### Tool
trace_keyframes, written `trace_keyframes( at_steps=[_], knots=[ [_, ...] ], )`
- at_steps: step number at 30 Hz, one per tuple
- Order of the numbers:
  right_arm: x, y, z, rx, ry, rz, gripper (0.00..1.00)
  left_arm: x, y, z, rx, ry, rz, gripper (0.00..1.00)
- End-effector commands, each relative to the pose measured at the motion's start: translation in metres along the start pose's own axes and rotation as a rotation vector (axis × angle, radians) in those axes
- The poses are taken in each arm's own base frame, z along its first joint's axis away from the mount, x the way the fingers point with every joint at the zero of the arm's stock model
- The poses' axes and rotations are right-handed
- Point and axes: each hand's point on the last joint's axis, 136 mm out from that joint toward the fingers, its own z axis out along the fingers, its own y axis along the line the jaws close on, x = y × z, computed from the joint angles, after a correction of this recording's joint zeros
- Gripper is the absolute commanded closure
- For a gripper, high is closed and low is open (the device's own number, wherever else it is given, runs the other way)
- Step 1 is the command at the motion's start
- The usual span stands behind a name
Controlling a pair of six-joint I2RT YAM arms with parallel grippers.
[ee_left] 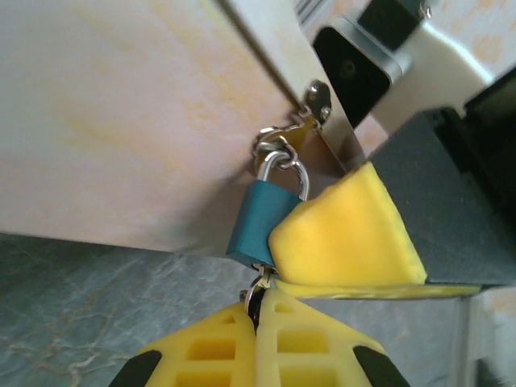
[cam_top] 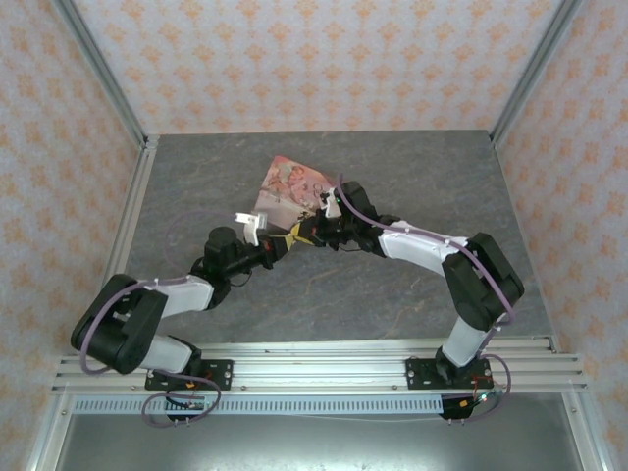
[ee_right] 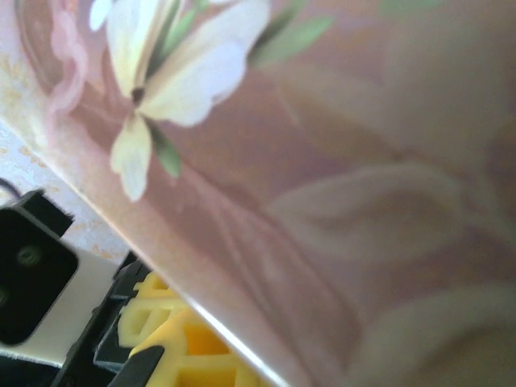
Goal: Unlock the padlock with the key
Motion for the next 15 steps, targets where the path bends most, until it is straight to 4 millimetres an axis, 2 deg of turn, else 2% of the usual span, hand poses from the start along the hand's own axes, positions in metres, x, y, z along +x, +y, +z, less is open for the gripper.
trace_keyframes(
  at_steps=[1,7,15],
  knots=[
    [0.011,0.017,0.005,-0.038,0.084,-0.047,1.00,0.019,-0.024,0.000,0.032,0.079,0.268,1.00],
    [0.023,0.010,0.006,-0.017,0.142,-0.030,1.00,0.029,-0.022,-0.003,-0.050,0.110,0.433,1.00],
    [0.028,-0.001,0.012,0.012,0.154,0.017,1.00,0.041,-0.036,0.002,-0.171,0.146,0.665,1.00]
  ],
)
